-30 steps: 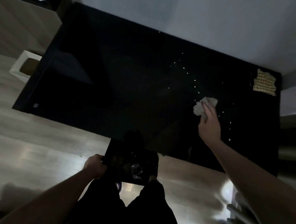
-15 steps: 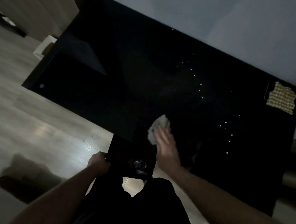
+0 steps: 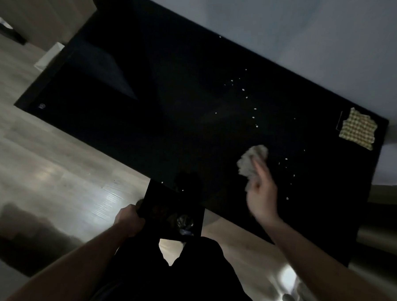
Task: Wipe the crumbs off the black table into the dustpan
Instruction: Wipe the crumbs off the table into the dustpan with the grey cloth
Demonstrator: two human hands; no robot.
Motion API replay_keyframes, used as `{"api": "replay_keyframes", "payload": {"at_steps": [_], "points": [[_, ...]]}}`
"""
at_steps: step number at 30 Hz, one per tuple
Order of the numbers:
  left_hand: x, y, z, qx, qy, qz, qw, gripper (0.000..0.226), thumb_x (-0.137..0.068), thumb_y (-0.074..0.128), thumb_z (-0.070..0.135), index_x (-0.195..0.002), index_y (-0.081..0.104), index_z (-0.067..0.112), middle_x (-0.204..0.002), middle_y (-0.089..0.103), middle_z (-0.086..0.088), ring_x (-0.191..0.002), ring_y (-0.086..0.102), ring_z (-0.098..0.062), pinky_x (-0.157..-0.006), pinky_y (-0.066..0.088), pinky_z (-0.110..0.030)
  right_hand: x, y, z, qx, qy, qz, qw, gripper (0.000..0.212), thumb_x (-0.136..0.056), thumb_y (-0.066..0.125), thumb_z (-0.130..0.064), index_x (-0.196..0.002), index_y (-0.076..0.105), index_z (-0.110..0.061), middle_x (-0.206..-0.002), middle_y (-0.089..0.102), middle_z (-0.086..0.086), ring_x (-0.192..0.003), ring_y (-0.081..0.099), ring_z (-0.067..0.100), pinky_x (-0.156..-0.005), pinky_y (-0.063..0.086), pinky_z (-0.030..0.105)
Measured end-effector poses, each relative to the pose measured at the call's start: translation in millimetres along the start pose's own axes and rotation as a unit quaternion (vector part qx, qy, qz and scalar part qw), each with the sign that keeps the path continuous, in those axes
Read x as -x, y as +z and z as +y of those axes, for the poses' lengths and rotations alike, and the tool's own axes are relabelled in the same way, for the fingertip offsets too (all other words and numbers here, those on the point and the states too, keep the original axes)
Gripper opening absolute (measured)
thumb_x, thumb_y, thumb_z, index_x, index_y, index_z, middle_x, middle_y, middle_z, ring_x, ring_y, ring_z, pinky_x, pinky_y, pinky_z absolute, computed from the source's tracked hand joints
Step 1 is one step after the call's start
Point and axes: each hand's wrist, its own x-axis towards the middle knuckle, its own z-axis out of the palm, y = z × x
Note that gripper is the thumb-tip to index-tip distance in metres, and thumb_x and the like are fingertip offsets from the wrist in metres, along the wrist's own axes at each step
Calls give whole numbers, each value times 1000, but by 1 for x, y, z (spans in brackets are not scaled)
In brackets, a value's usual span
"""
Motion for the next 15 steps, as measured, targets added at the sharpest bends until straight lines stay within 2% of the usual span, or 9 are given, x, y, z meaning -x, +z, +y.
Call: {"api": "replay_keyframes", "payload": {"at_steps": [3, 6, 8, 10, 13, 15], "points": [[-6, 7, 1, -6, 2, -2, 1000, 51, -65, 58, 35, -112, 74, 20, -90, 76, -3, -84, 73, -24, -75, 62, -33, -19, -52, 59, 121, 41, 55, 990, 58, -98, 45, 10, -151, 49, -11, -162, 43, 1, -153, 35, 19, -125, 32, 44], [-2, 8, 7, -2, 7, 0, 1000, 51, -65, 57, 33, -111, 75, 19, -89, 76, -5, -85, 73, -26, -76, 60, -33, -10, -78, 108, 177, 70, 57, 980, 54, -101, 33, -4, -153, 46, -6, -163, 41, 9, -155, 31, 28, -123, 29, 56], [10, 4, 17, 5, 13, 2, 1000, 48, -68, 59, 31, -112, 75, 20, -91, 76, -7, -86, 73, -26, -77, 60, -33, 7, -72, 119, 185, 116, 63, 974, 61, -98, 29, -10, -158, 38, -9, -167, 32, 8, -157, 23, 26, -125, 27, 54], [18, 2, 25, 6, 23, 5, 1000, 43, -75, 62, 26, -116, 73, 26, -96, 77, -7, -90, 73, -26, -80, 60, -33, 25, -50, 108, 168, 146, 83, 971, 66, -96, 33, -7, -161, 33, -16, -171, 23, 3, -159, 16, 20, -125, 27, 51], [26, 2, 32, 15, 34, 9, 999, 42, -79, 62, 22, -120, 71, 32, -100, 77, -7, -95, 72, -28, -84, 59, -35, 55, 0, 71, 130, 128, 69, 981, 67, -97, 34, -5, -163, 29, -18, -172, 17, -1, -159, 6, 13, -128, 21, 49], [27, 3, 34, 24, 35, 8, 999, 42, -81, 64, 24, -121, 70, 33, -104, 76, -7, -99, 71, -28, -87, 59, -36, 75, 36, 46, 96, 118, 38, 988, 74, -92, 38, 6, -162, 30, -17, -173, 14, -2, -161, 3, 18, -128, 20, 49]]}}
